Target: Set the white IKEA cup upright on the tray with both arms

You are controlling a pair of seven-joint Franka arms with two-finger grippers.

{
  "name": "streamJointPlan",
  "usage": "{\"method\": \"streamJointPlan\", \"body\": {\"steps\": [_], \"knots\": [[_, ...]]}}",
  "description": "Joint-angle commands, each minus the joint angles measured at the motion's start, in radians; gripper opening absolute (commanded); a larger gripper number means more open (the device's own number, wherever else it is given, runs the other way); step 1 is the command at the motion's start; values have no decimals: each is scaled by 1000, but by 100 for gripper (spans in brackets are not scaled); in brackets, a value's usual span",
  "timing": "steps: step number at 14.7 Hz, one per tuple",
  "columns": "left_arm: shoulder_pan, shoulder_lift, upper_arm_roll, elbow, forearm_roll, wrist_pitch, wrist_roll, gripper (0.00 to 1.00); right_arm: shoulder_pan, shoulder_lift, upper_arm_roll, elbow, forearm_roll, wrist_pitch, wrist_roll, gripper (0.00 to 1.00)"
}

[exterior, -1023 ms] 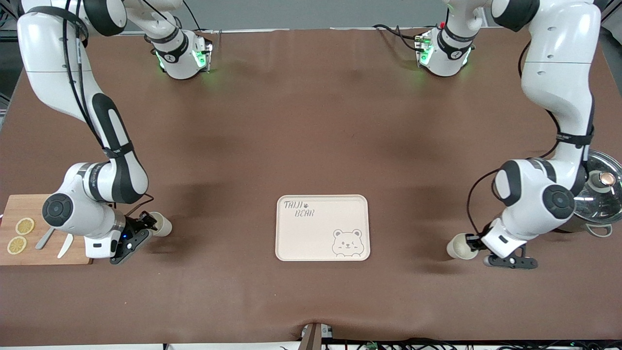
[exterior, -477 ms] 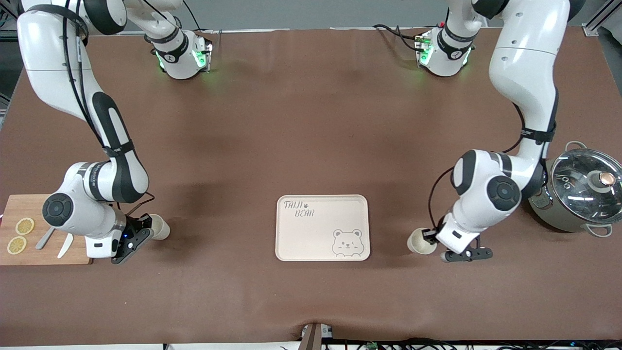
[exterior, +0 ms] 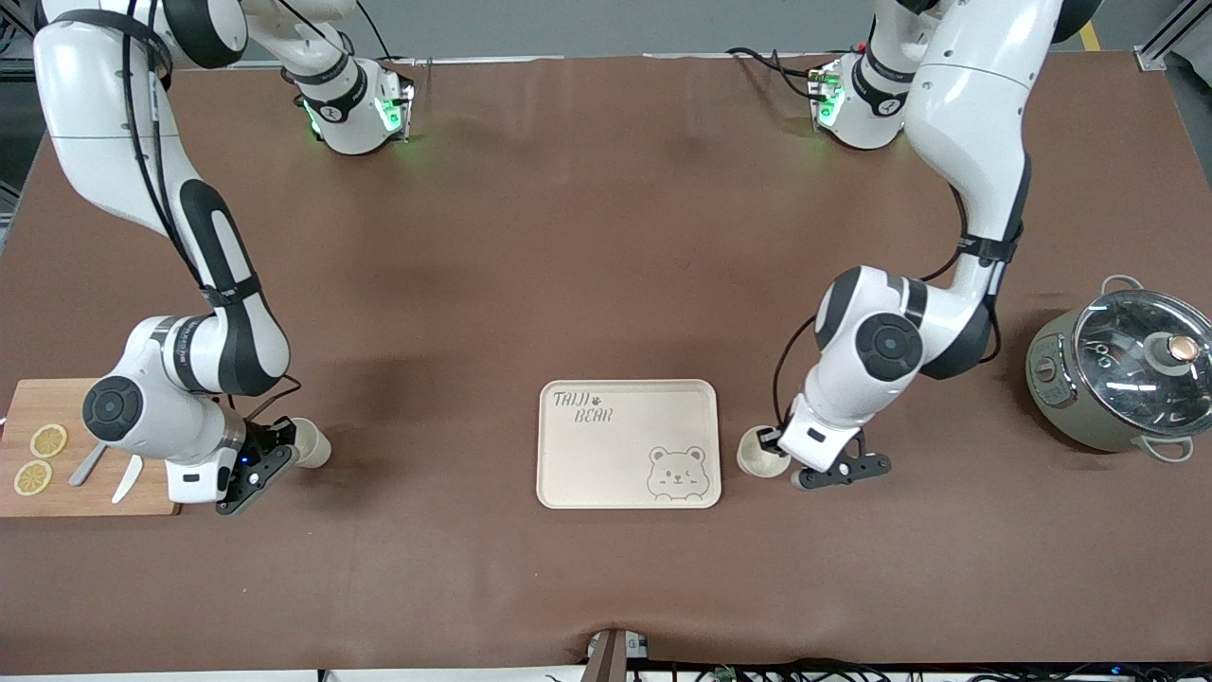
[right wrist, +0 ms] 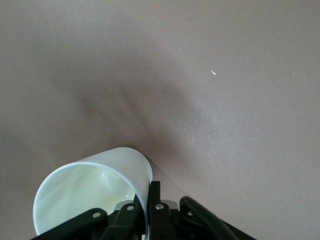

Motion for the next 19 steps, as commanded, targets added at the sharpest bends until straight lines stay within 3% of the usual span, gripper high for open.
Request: {"method": "streamJointPlan", "body": {"steps": [1, 3, 9, 15, 19], "knots": [[-48, -7, 12, -4, 32, -13, -90, 0, 2, -26, 2, 22, 57, -94, 35, 0], [-77, -7, 12, -2, 45, -13, -151, 0, 5, -54, 2, 75, 108, -232, 106, 0], [-134, 12, 12, -2, 47, -13, -222, 0, 95, -170, 2, 114, 109, -468, 461, 0], [-155, 23, 12, -2, 47, -1, -253, 0, 291, -230, 4, 135, 135, -496, 1036, 0], [-163, 42, 12, -2, 47, 39, -264, 0, 440, -217, -1, 175, 143, -412, 1434, 0]]}}
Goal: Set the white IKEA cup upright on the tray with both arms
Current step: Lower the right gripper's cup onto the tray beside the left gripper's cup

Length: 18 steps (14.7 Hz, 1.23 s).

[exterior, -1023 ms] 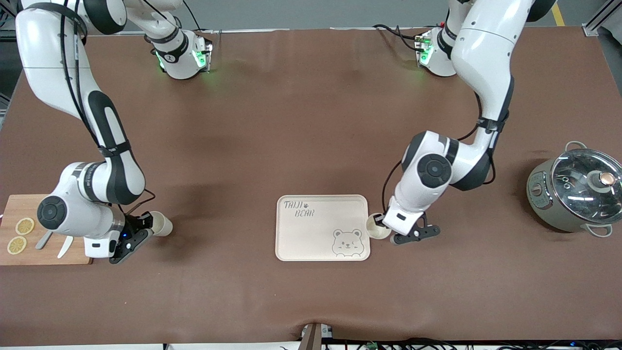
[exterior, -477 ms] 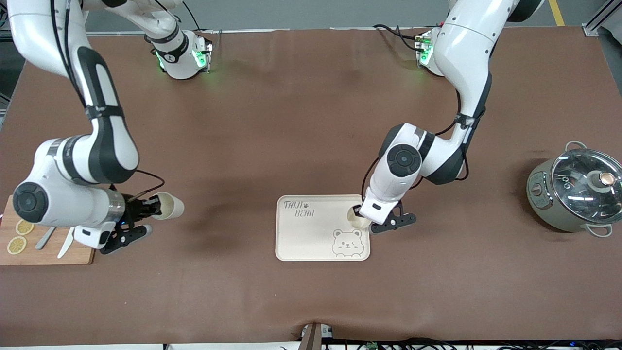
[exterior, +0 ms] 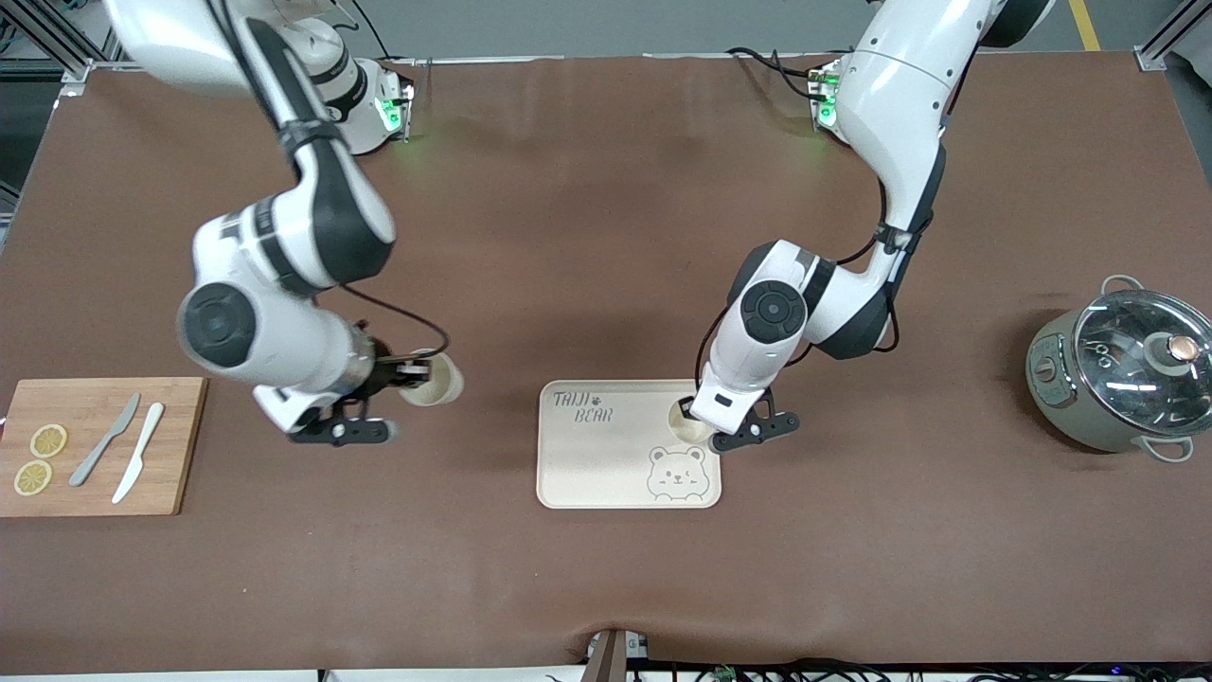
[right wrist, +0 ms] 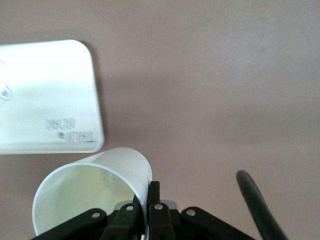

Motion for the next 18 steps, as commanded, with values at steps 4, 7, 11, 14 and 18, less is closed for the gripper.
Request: {"method": "streamJointPlan", "body": {"steps": [4, 7, 11, 14, 18], "knots": [[-16, 26, 11, 3, 26, 45, -29, 0, 118, 51, -16, 21, 21, 188, 331, 0], [-16, 31, 11, 2, 31, 57, -29, 0, 153, 123, -18, 59, 16, 262, 404, 0], [-18, 34, 11, 2, 31, 58, -29, 0, 187, 223, -22, 136, 1, 302, 452, 0], [-18, 38, 12, 0, 32, 59, -29, 0, 208, 274, -26, 138, -16, 383, 469, 0], [-21, 37, 12, 1, 35, 59, -27, 44, 211, 335, -27, 139, -38, 463, 474, 0]]}}
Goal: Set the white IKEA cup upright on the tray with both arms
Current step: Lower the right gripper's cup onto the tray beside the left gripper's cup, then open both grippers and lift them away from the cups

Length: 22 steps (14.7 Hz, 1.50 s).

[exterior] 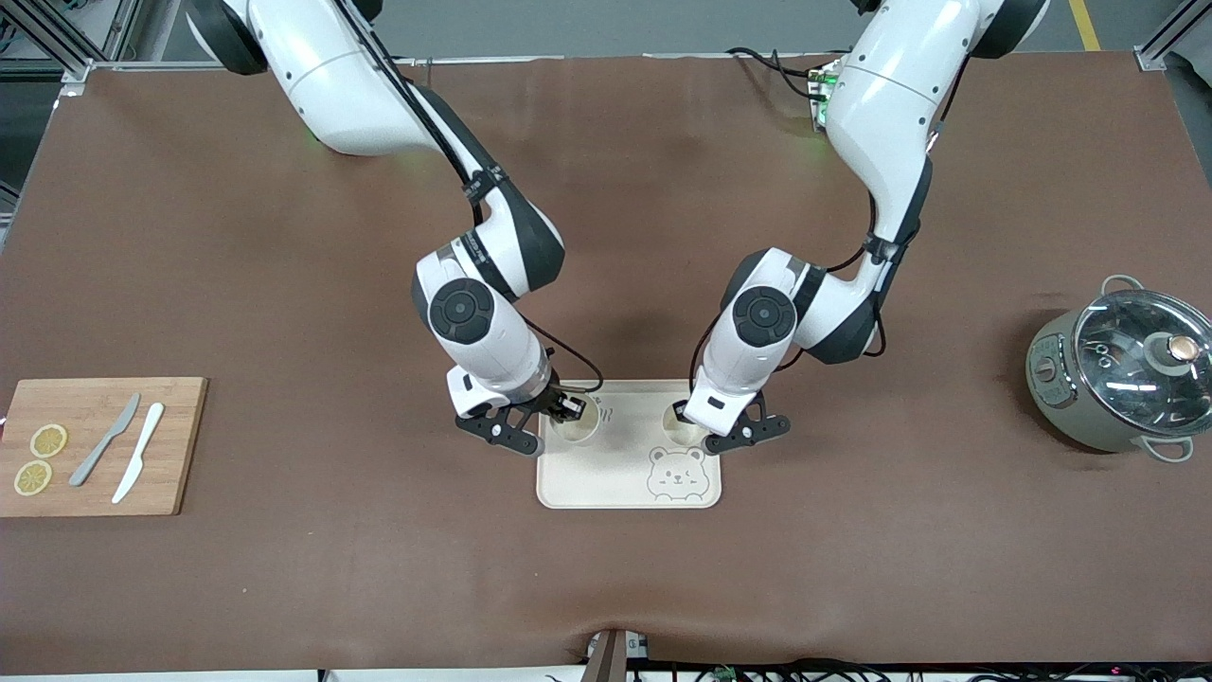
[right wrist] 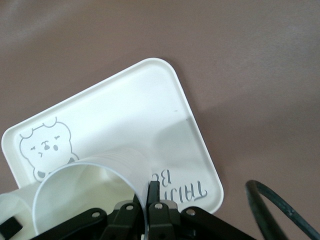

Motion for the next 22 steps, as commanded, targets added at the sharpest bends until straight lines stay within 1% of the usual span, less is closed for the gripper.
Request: {"method": "streamJointPlan", "body": {"steps": [1, 2, 3, 4, 8, 12, 14, 15, 16, 17, 18, 20, 22], "knots": [[-15, 1, 12, 1, 55, 13, -23, 81, 8, 55, -11, 45, -37, 28, 28, 0], [-13, 1, 10, 1, 90, 13, -24, 87, 11, 67, -11, 43, -73, 44, 29, 0], [-15, 2, 10, 0, 115, 11, -27, 96, 22, 75, -10, 42, -103, 55, 31, 0], [-16, 2, 10, 0, 128, 11, -29, 100, 26, 82, -11, 42, -110, 61, 43, 0], [-16, -18, 7, 6, 132, 8, -87, 100, 32, 96, -11, 34, -114, 96, 57, 0], [-12, -70, 1, 7, 116, -15, -122, 100, 34, 108, -11, 33, -117, 110, 60, 0], [2, -110, 1, 20, 116, -73, -122, 100, 34, 110, -11, 33, -117, 110, 60, 0], [8, -114, 1, 44, 113, -120, -119, 100, 32, 110, -11, 34, -117, 110, 59, 0], [17, -117, 1, 76, 106, -171, -116, 100, 32, 112, -10, 34, -118, 110, 56, 21], [33, -123, 1, 111, 95, -221, -110, 100, 29, 115, -11, 34, -120, 110, 54, 82], [54, -127, 1, 133, 92, -266, -102, 100, 26, 115, -11, 34, -121, 110, 51, 100], [99, -156, -2, 153, 86, -312, -19, 100, 17, 110, -10, 34, -134, 107, 46, 100], [158, -194, -2, 153, 50, -350, 99, 100, 13, 95, -10, 36, -132, 101, 43, 100]]}}
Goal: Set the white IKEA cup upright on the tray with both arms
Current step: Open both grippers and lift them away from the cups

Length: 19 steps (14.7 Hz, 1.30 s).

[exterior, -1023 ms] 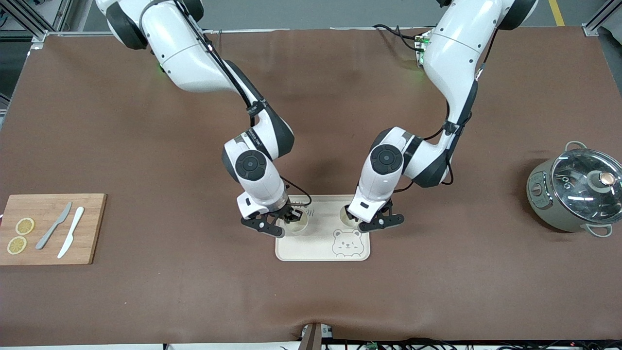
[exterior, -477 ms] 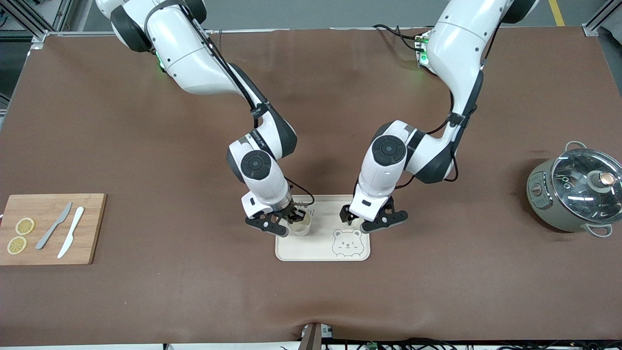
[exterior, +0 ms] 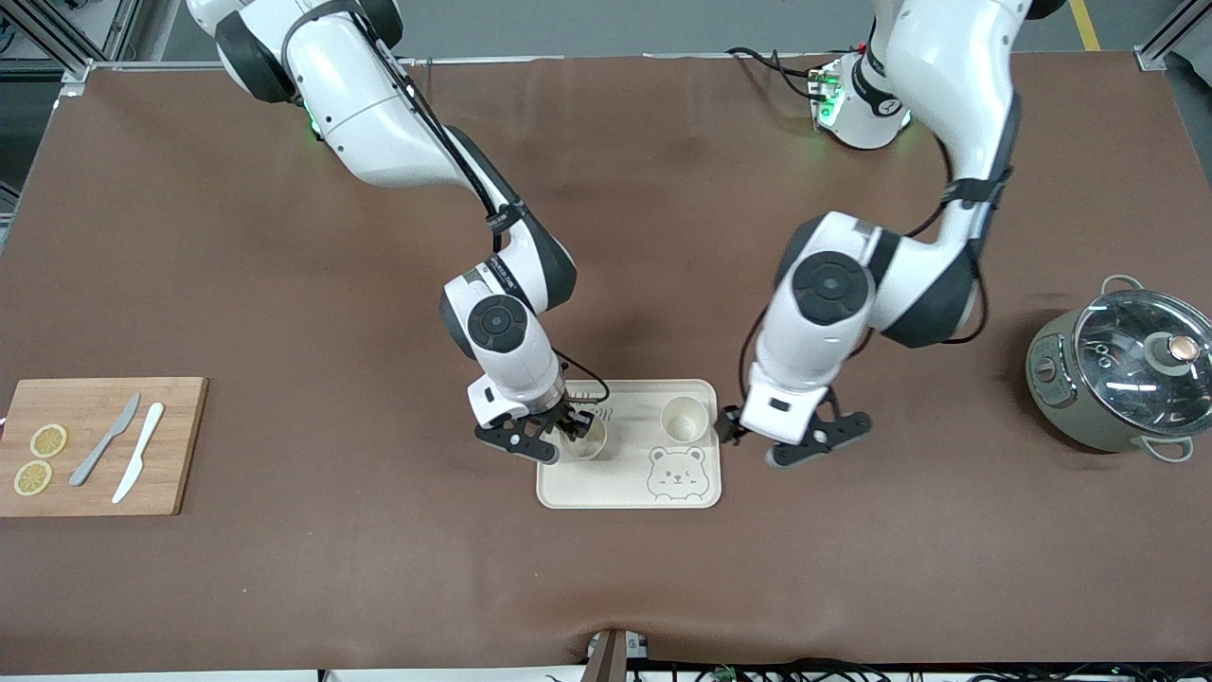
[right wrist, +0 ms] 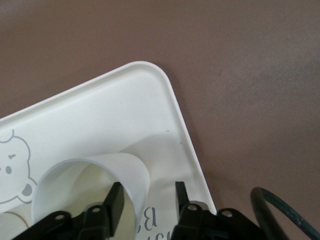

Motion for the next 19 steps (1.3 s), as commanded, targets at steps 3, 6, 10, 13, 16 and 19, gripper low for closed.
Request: {"method": "streamJointPlan", "body": {"steps": [3, 6, 10, 13, 16, 19], "knots": [[159, -109, -5, 3, -66, -155, 325, 100, -18, -52, 4, 17, -15, -45, -10, 100], [252, -161, -5, 3, -91, -205, 485, 100, -21, -148, 6, 19, -7, -175, -13, 100], [325, -197, -17, 3, -91, -225, 560, 100, -41, -320, 9, 17, 4, -442, -45, 100], [431, -238, -104, 2, -92, -268, 637, 100, -62, -443, 8, -30, 5, -573, -82, 100], [546, -266, -225, 2, -92, -301, 737, 100, -138, -610, 8, -196, 5, -590, -220, 100], [507, -324, -203, 3, -91, -393, 734, 100, -255, -705, 8, -271, 5, -637, -410, 100]]}}
